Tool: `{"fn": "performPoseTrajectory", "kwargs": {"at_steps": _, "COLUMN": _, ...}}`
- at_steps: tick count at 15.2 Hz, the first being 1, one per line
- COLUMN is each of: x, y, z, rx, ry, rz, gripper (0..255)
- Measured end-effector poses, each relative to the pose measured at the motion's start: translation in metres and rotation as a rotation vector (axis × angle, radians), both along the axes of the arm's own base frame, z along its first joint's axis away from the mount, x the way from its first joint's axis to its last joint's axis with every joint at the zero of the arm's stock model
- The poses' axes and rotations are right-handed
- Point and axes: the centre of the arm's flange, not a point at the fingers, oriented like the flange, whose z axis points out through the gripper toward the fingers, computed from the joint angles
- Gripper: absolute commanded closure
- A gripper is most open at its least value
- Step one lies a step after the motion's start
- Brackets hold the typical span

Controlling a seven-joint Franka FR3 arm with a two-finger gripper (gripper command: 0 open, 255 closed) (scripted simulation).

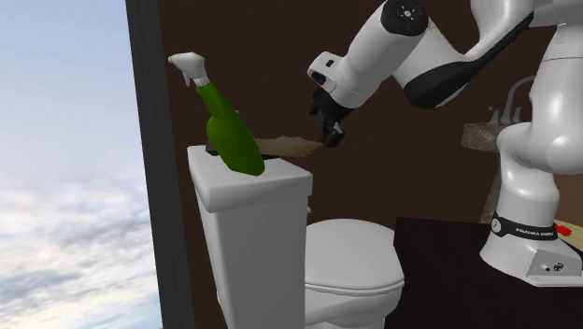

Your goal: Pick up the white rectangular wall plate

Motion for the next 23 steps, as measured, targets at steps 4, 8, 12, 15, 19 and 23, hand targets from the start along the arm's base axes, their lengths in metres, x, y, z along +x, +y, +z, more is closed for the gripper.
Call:
{"fn": "performPoseTrajectory", "kwargs": {"at_steps": 4, "x": 0.028, "y": 0.026, "z": -0.026, "rx": -0.185, "ry": -0.062, "rz": 0.095, "gripper": 0}}
{"fn": "performPoseTrajectory", "kwargs": {"at_steps": 8, "x": 0.032, "y": 0.029, "z": -0.050, "rx": -0.217, "ry": -0.077, "rz": 0.113, "gripper": 0}}
{"fn": "performPoseTrajectory", "kwargs": {"at_steps": 12, "x": 0.033, "y": 0.029, "z": -0.070, "rx": -0.219, "ry": -0.078, "rz": 0.115, "gripper": 0}}
{"fn": "performPoseTrajectory", "kwargs": {"at_steps": 15, "x": 0.032, "y": 0.029, "z": -0.073, "rx": -0.220, "ry": -0.079, "rz": 0.115, "gripper": 255}}
{"fn": "performPoseTrajectory", "kwargs": {"at_steps": 19, "x": 0.032, "y": 0.029, "z": -0.073, "rx": -0.220, "ry": -0.080, "rz": 0.114, "gripper": 255}}
{"fn": "performPoseTrajectory", "kwargs": {"at_steps": 23, "x": 0.032, "y": 0.029, "z": -0.073, "rx": -0.220, "ry": -0.079, "rz": 0.114, "gripper": 255}}
